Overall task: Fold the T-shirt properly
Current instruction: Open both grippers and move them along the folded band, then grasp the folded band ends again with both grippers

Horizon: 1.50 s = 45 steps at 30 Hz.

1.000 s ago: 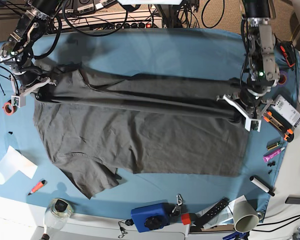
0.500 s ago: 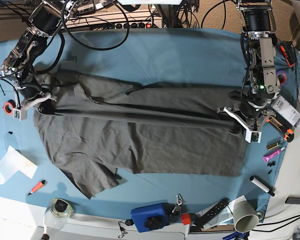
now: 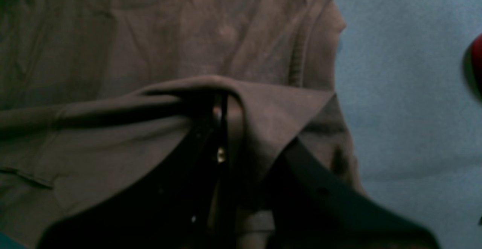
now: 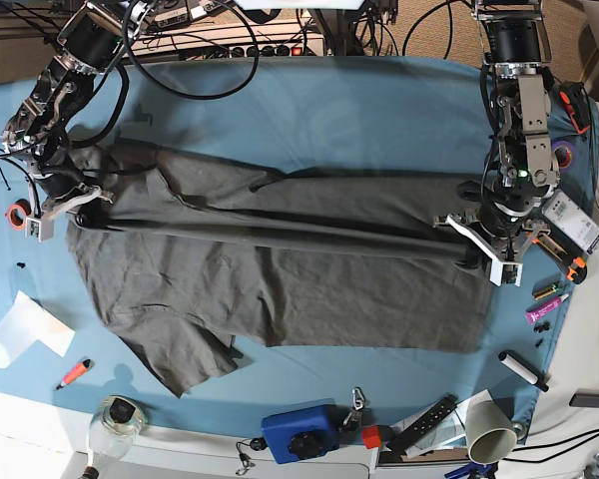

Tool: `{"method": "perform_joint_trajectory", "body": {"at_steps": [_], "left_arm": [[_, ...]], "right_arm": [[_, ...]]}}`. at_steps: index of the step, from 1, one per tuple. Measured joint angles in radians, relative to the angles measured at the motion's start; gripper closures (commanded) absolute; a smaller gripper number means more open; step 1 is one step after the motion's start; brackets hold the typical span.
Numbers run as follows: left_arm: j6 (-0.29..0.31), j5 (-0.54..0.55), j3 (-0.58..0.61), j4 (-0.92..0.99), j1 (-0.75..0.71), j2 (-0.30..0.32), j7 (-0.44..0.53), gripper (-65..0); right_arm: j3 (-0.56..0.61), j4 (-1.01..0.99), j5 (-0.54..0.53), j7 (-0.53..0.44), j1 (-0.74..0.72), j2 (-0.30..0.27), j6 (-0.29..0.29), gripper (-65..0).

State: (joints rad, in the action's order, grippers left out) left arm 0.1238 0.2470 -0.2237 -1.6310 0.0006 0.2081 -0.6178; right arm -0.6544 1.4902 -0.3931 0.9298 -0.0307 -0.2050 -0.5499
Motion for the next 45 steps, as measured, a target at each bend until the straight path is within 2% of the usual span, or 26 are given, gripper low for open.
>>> {"method": "perform_joint_trajectory", "body": {"at_steps": [1,2,5,7,8,13,15,20,24,28,31,34,38,41,45], "left_arm": [[0.000,0.000,0.000,0.000,0.000,0.000,0.008,0.0],[0.000,0.000,0.000,0.000,0.000,0.000,0.012,-4.0],[-0.002,-0.007,0.000,0.000,0.006,0.000,0.014,-16.0],[-0.006,-0.012,-0.001,0.000,0.016,0.001,0.014,-19.5],[-0.011,-0.011,-0.001,0.000,0.023,0.001,0.014,-19.8],[-0.020,-0.059,-0.002,0.001,0.058,0.001,0.014,-19.8],[-0.020,-0.094,-0.003,0.001,0.069,0.001,-0.014,-19.8],[-0.021,-0.109,-0.005,0.001,0.079,0.006,-0.052,-19.8],[-0.023,-0.107,-0.007,-0.018,0.079,0.037,-0.247,-19.8],[-0.011,0.014,-0.061,-0.091,0.063,0.042,-0.298,-19.9],[0.015,0.088,-0.126,-0.124,0.015,0.042,-0.310,-24.2],[0.013,0.148,-0.211,-0.121,-0.059,0.044,-0.323,-26.5],[0.063,0.251,-0.277,-0.121,-0.113,0.042,-0.315,-26.5],[0.106,0.281,-0.280,-0.120,-0.126,0.042,-0.308,-26.5],[0.106,0.283,-0.274,-0.087,-0.128,0.018,-0.289,-26.5]], "right_arm": [[0.000,0.000,0.000,0.000,0.000,0.000,-0.006,0.0],[0.000,0.000,0.002,-0.004,0.000,0.000,-0.027,0.0],[0.000,0.000,0.003,-0.020,-0.005,-0.002,-0.054,-12.4],[-0.001,0.000,0.005,-0.038,-0.008,-0.008,-0.054,-18.1],[-0.002,0.000,0.009,-0.049,-0.011,-0.010,-0.054,-19.0],[-0.005,0.000,0.026,-0.046,-0.028,-0.011,-0.054,-19.0],[-0.005,0.000,0.026,-0.039,-0.037,-0.012,-0.054,-19.0],[-0.005,0.000,0.007,0.026,-0.080,-0.070,-0.053,-19.0],[-0.005,0.000,-0.071,0.126,-0.110,-0.113,-0.053,-19.0],[-0.005,0.000,-0.133,0.179,-0.107,-0.127,-0.053,-19.0],[-0.005,0.000,-0.144,0.220,-0.104,-0.127,-0.053,-19.0],[-0.006,0.000,-0.146,0.221,-0.096,-0.127,-0.053,-19.0],[-0.006,0.000,-0.148,0.225,-0.097,-0.127,-0.053,-19.0],[-0.006,0.000,-0.148,0.249,-0.097,-0.127,-0.053,-19.0],[-0.006,0.000,-0.148,0.264,-0.096,-0.127,-0.053,-19.0]]}}
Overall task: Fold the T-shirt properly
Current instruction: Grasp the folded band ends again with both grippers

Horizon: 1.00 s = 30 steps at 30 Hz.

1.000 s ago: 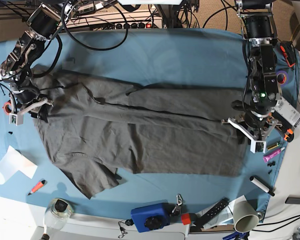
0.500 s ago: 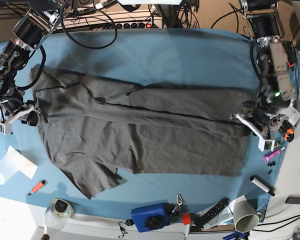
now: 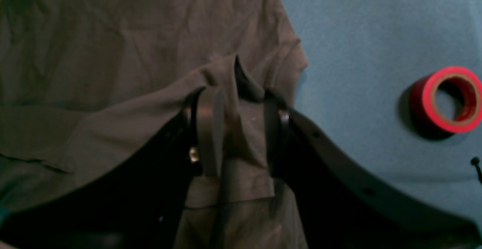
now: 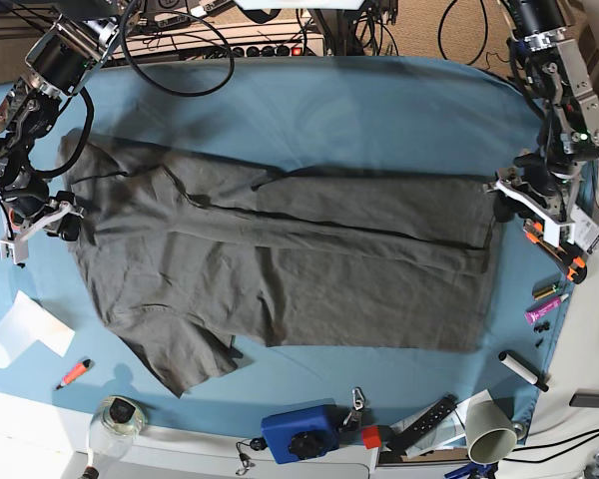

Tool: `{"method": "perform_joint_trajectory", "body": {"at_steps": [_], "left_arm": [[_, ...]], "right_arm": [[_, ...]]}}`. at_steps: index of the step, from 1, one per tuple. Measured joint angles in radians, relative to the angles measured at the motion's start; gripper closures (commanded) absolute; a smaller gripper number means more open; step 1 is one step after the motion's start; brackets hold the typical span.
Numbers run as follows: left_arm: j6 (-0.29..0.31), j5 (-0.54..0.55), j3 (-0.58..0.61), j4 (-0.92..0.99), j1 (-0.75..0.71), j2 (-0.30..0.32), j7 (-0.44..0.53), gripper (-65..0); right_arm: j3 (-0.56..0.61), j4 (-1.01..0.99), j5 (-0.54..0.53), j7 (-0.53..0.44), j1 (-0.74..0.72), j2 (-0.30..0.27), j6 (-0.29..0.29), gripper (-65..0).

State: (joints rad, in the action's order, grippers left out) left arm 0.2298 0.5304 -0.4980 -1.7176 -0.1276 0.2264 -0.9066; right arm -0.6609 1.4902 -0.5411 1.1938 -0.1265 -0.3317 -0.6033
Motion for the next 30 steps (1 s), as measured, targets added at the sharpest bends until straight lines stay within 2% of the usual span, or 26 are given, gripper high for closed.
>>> {"method": "perform_joint_trajectory", "body": {"at_steps": [9,15,20,24,26,30], "left_arm": [[0.001,0.018,0.005,0.063,-0.002,-0.012,0.002,-26.4],[0.005,0.031,0.082,0.123,0.013,-0.002,0.067,-26.4],[0.008,0.032,0.093,0.126,0.014,-0.002,0.070,-26.4],[-0.001,0.037,0.093,0.125,0.018,-0.001,0.043,-26.4],[0.000,0.039,0.093,0.125,0.017,-0.002,0.043,-26.4],[0.000,0.039,0.093,0.125,0.017,-0.002,0.043,-26.4]], "right_arm": [[-0.083,0.000,-0.072,0.030,0.012,-0.002,0.000,-19.0],[-0.200,0.000,-0.138,0.056,0.018,-0.012,0.000,-19.0],[-0.259,0.000,-0.199,0.072,0.106,-0.017,0.000,-19.0],[-0.286,0.000,-0.281,0.137,0.190,-0.036,0.001,-19.0],[-0.292,0.000,-0.327,0.137,0.223,-0.035,0.000,-19.0],[-0.291,0.000,-0.350,0.137,0.255,-0.033,0.000,-19.0]]}}
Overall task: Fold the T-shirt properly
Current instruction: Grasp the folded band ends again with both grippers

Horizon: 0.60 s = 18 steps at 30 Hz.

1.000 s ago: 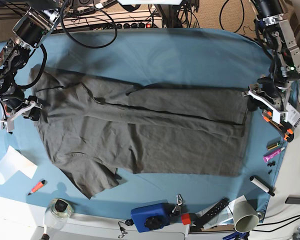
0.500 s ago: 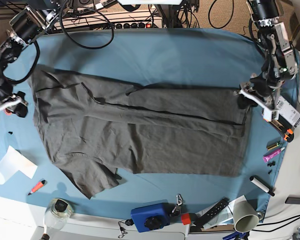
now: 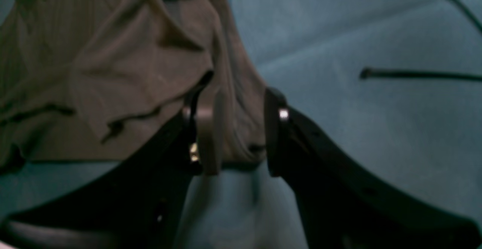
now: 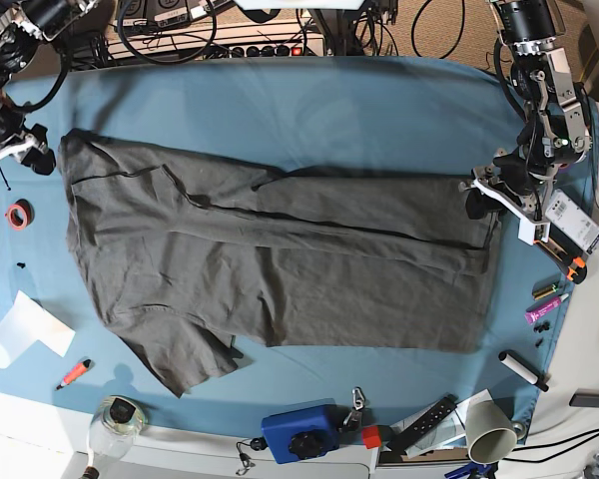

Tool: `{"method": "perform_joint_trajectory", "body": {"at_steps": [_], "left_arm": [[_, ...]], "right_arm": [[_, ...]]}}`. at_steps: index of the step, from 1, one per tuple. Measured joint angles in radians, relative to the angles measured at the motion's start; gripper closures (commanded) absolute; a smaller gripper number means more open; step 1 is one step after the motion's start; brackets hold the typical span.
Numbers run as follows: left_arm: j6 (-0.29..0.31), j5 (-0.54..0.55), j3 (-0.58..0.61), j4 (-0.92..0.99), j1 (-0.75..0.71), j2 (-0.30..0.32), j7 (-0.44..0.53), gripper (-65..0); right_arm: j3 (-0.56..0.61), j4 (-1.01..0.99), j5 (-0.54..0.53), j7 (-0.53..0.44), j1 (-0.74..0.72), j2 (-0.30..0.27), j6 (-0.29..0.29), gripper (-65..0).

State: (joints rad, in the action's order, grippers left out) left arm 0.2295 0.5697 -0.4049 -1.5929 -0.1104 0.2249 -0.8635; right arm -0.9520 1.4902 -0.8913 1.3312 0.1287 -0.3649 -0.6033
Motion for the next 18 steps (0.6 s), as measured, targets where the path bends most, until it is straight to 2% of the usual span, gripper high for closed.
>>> {"method": "perform_joint_trajectory", "body": {"at_steps": [4,7,11,15,18], "left_arm": [[0.000,0.037,-0.002,0.000,0.002,0.000,-0.030,-26.4],[0.001,0.049,-0.002,0.000,0.002,0.000,-0.038,-26.4],[0.001,0.050,-0.002,0.000,0.002,0.000,-0.038,-26.4],[0.001,0.049,-0.002,0.000,0.002,0.000,-0.038,-26.4],[0.001,0.050,-0.002,0.000,0.002,0.000,-0.038,-26.4]], "right_arm": [[0.000,0.000,-0.009,-0.010,-0.006,0.023,0.000,-19.0],[0.000,0.000,-0.003,-0.008,-0.004,0.069,0.000,-19.0],[0.000,0.000,0.067,-0.052,-0.004,0.129,0.000,-19.0],[0.026,-0.016,0.080,-0.076,-0.004,0.143,0.000,-19.0],[0.071,-0.071,0.107,-0.165,-0.008,0.138,-0.006,-19.0]]}}
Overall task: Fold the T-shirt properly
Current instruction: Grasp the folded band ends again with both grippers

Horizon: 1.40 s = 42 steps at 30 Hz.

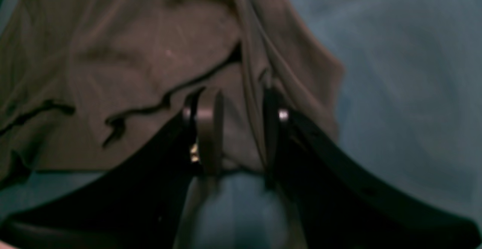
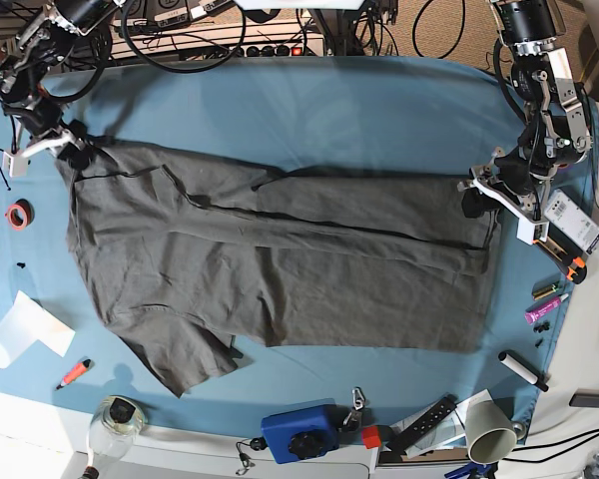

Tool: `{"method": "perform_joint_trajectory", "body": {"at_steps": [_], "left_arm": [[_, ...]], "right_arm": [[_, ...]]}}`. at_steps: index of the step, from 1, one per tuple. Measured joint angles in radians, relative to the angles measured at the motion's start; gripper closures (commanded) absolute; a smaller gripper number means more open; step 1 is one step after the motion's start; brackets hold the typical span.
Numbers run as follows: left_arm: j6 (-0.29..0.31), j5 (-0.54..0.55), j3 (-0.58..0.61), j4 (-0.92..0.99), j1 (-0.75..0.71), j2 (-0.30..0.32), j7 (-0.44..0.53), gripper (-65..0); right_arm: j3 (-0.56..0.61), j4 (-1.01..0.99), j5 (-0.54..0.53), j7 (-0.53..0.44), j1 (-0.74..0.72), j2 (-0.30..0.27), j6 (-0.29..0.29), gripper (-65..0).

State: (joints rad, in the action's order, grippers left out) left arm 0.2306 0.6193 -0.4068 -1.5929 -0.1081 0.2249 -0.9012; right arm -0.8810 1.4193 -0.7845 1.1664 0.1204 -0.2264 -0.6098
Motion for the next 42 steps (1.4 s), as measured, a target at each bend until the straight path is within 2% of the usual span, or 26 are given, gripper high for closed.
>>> {"method": "perform_joint_trajectory", "body": {"at_steps": [4,8,9,11,12,16,21,24,30,36,42], "left_arm": [[0.000,0.000,0.000,0.000,0.000,0.000,0.000,-26.4],[0.003,0.000,0.000,0.000,0.000,0.000,-0.001,-26.4],[0.003,0.000,0.000,0.000,0.000,0.000,0.000,-26.4],[0.003,0.000,0.000,0.000,0.000,0.000,-0.001,-24.8],[0.003,0.000,0.000,0.000,0.000,0.000,0.000,-22.0],[0.003,0.002,0.000,0.002,-0.003,0.000,-0.010,0.0],[0.003,0.003,0.000,0.003,-0.002,0.000,-0.026,0.0],[0.004,0.014,0.000,-0.005,-0.002,0.008,-0.074,0.0],[0.003,-0.004,0.000,-0.039,-0.004,0.008,-0.117,0.0],[0.003,0.000,0.001,-0.045,-0.012,0.011,-0.128,0.0],[0.007,0.018,0.007,-0.091,-0.068,0.042,-0.139,0.0]], "right_arm": [[0.018,-0.086,-0.012,-0.087,-0.005,-0.009,-0.017,-19.0],[0.018,-0.114,-0.029,-0.091,-0.007,-0.010,-0.019,-18.3],[0.018,-0.114,-0.028,-0.090,-0.008,-0.010,-0.019,-15.6],[0.018,-0.117,-0.013,-0.085,-0.010,-0.020,-0.014,-5.3],[0.018,-0.117,0.001,-0.082,-0.011,-0.021,-0.013,0.0],[0.018,-0.117,0.029,-0.084,-0.015,-0.023,-0.016,0.0],[0.018,-0.115,0.032,-0.084,-0.015,-0.023,-0.016,0.0],[0.018,-0.102,0.041,-0.074,-0.015,-0.029,-0.018,0.0],[0.011,0.015,0.114,0.022,-0.005,-0.037,-0.002,0.0],[0.011,0.060,0.152,0.069,0.002,-0.081,0.027,0.0],[0.011,0.061,0.153,0.126,0.002,-0.117,0.036,0.0]]}}
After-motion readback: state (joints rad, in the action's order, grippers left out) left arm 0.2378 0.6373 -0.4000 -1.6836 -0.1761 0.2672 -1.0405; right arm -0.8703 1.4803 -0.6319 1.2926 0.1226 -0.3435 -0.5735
